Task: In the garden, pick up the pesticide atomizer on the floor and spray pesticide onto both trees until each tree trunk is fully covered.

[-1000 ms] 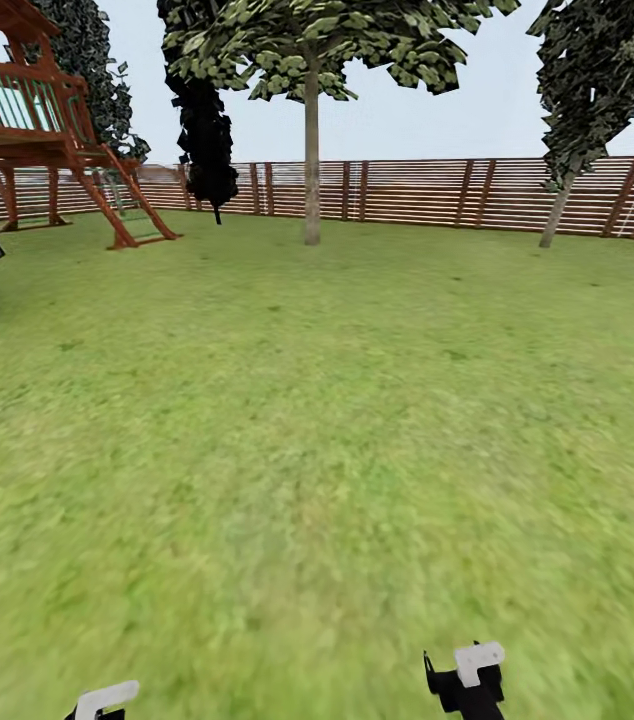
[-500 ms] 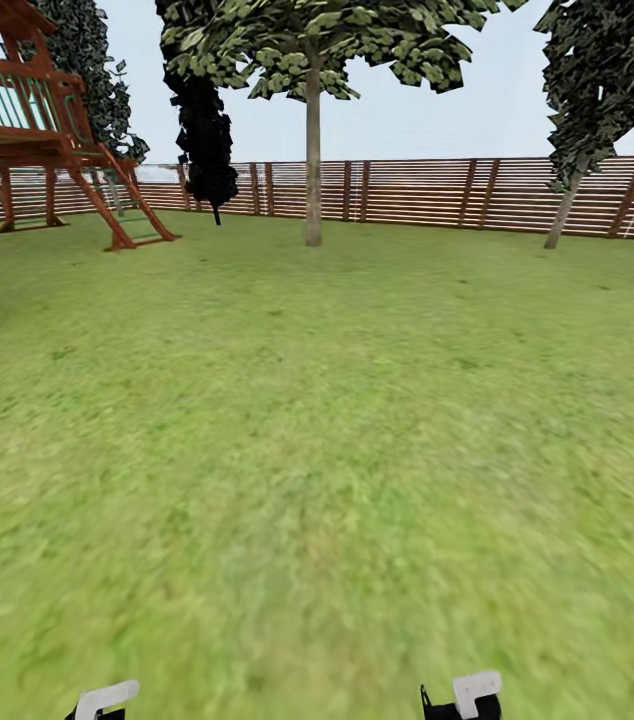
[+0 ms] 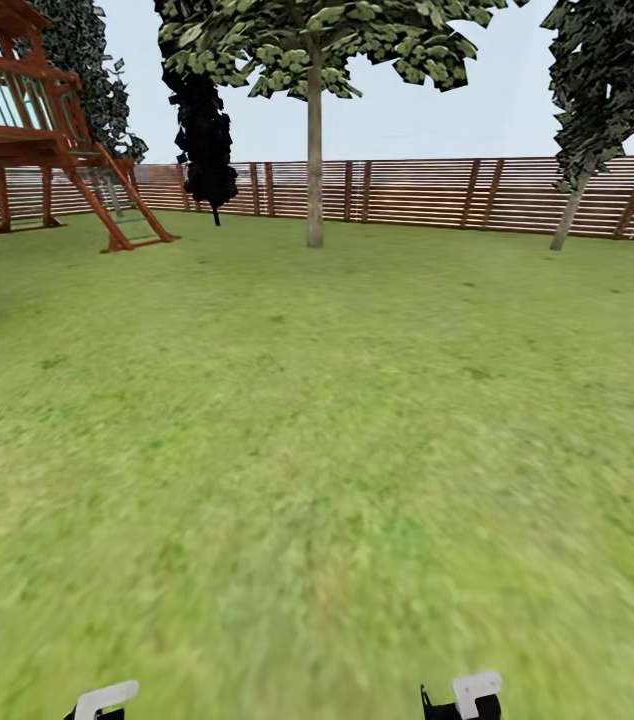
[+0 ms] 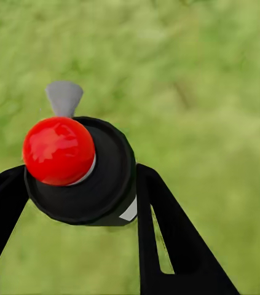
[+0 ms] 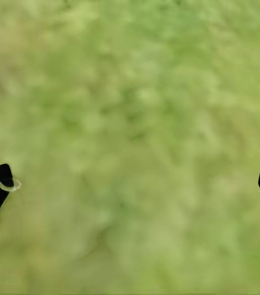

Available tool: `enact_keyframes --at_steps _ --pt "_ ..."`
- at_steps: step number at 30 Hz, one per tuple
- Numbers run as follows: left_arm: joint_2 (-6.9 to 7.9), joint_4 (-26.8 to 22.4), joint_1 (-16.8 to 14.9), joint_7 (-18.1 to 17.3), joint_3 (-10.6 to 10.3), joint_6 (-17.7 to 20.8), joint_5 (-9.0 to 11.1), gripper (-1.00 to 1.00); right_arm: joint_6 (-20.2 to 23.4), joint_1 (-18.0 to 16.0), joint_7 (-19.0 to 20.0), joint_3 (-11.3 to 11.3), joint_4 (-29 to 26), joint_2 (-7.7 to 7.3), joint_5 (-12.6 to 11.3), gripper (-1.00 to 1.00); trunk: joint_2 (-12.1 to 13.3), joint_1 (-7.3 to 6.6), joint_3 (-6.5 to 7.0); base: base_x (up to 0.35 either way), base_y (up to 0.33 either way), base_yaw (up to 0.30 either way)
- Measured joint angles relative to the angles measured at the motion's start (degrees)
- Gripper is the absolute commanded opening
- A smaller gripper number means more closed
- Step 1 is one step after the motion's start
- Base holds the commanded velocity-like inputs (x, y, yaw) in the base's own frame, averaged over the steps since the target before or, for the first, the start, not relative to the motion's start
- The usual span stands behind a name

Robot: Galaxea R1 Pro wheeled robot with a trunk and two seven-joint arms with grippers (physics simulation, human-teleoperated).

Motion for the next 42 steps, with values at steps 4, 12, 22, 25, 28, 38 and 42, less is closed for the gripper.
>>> enact_keyframes --at_steps 4,12,22,25,28,38,42 --pt "0.02 0.0 0.0 0.0 0.05 0.0 0.0 -1.0 0.03 0.0 0.0 0.0 0.0 0.0 0.0 1.0 0.0 0.0 0.0 0.34 0.072 0.0" --pt "-0.07 0.0 0.0 -0.56 0.0 0.0 -0.04 -1.0 0.03 0.0 0.0 0.0 0.0 0.0 0.0 1.0 0.0 0.0 0.0 0.34 0.072 0.0" --pt "-0.02 0.0 0.01 -0.61 0.04 -0.01 -0.01 -1.0 -0.21 -0.05 -0.14 -0.16 -1.49 0.11 -0.02 1.0 0.0 0.0 0.0 0.34 0.072 0.0" --pt "0.01 0.03 0.07 -0.62 0.01 -0.01 -0.04 -1.0 -0.3 -0.07 -0.06 -0.12 -5.25 -0.14 -0.1 1.0 0.0 0.0 0.0 0.34 0.071 0.0" --pt "-0.09 0.08 0.08 -0.65 0.01 0.0 -0.13 -1.0 -0.31 -0.02 -0.01 -0.02 -5.64 -0.43 -0.01 1.0 0.0 0.0 0.0 0.339 0.03 0.0" --pt "-0.16 0.09 0.08 -0.7 -0.01 0.0 -0.18 -1.0 -0.32 0.0 0.12 0.08 -5.71 -0.43 0.29 1.0 0.0 0.0 0.0 0.339 0.002 0.0" --pt "-0.17 0.09 0.35 -0.7 0.02 0.0 -0.22 -1.0 -0.32 0.0 -0.13 0.09 -5.71 -0.52 0.18 1.0 0.0 0.0 0.0 0.339 0.0 0.0"
